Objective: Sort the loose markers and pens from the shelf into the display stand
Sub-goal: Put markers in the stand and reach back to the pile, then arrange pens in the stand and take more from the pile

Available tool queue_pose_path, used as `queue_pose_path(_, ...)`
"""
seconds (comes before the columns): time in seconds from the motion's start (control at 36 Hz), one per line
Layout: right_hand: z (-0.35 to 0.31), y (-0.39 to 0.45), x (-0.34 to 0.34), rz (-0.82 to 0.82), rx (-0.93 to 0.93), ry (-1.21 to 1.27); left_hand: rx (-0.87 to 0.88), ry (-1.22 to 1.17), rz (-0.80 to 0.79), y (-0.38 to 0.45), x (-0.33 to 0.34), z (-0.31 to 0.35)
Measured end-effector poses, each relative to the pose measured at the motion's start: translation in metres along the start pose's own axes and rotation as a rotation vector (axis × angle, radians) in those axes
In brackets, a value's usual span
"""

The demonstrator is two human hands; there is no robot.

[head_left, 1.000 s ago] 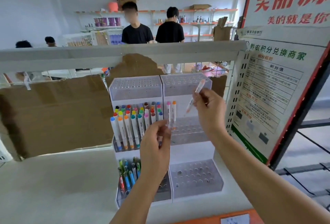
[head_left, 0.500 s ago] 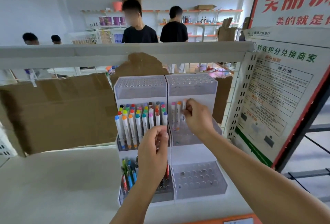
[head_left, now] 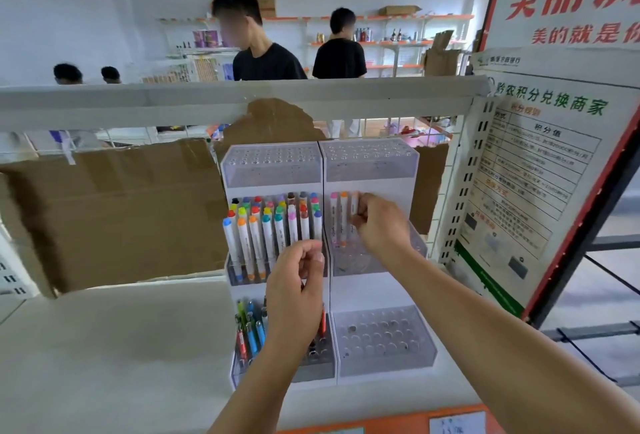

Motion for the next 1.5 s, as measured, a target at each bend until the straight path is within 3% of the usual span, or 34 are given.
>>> queue_pose_path(0.11,0.005,-0.012,-0.012,0.086,-0.008,0.080,0.016,0.012,0.029,-0.004,-0.009,0.002)
queue_pose_path(0.25,-0.017,-0.035,-0.031,0.221,-0.154,0.026,-0.014,0.057,0.057,-0.015,-0.026,-0.001)
queue_pose_path(0.42,-0.074,-0.068,-0.022,0.202,-0.387,0.011,-0.088,0.204,0.127,-0.029,-0.070,-0.013)
queue_pose_path(0.72,-0.092,-0.097,-0.020,0.405,-0.431,0.118,-0.218,0.461,0.287,-0.072,-0.174,-0.019)
queue_pose_path(0.86,-0.134,-0.135,-0.020,0.459,-0.652,0.153,-0.275,0.585,0.279,-0.084,-0.201,-0.023)
queue_pose_path(0.94,-0.170,-0.155,-0.004,0.361,-0.772,0.171,-0.303,0.635,0.268,-0.091,-0.221,-0.027)
queue_pose_path(1.19,-0.269,-0.208,0.086,-0.179,-0.886,-0.053,-0.513,0.870,0.156,-0.124,-0.320,-0.040)
queue_pose_path(1.5,-0.406,-0.283,0.144,-0.457,-0.975,-0.106,-0.775,1.058,0.022,-0.194,-0.466,-0.065)
Point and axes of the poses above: each hand's wrist, its own y-axis towards the middle knuckle, its own x-axis out of the palm, z = x × y, the point moved 9 cm from there along y, towards the middle knuckle, and after that the axes turned 9 degrees about -y, right-handed, at the moved point
